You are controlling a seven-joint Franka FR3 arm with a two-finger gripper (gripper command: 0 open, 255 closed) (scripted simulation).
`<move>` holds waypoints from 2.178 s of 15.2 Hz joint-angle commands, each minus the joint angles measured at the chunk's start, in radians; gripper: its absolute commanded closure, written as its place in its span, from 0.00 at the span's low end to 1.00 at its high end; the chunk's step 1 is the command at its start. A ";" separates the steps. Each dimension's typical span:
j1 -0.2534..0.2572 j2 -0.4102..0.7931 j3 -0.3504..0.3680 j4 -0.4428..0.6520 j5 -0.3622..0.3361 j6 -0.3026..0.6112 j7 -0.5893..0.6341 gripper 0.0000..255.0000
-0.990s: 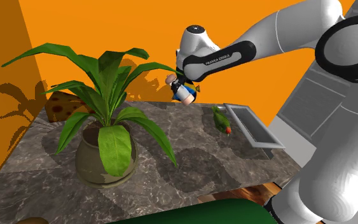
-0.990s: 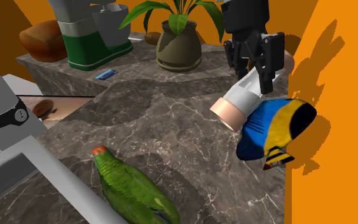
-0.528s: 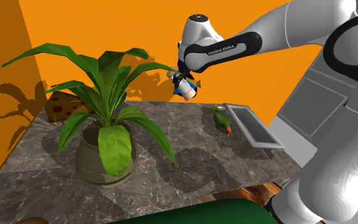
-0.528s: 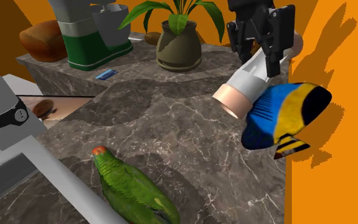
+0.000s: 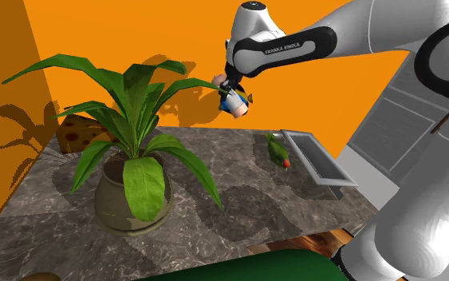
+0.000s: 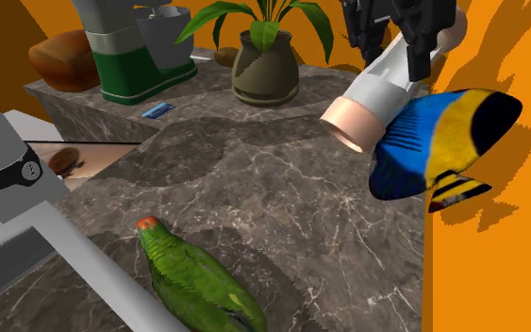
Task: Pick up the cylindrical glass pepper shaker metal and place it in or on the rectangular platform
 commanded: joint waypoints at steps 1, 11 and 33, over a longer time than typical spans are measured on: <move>0.001 -0.006 0.002 0.024 0.007 -0.028 -0.010 1.00; -0.072 -0.285 -0.067 -0.313 0.046 0.069 -0.150 1.00; -0.253 -0.820 -0.415 -0.751 -0.007 0.070 -0.626 1.00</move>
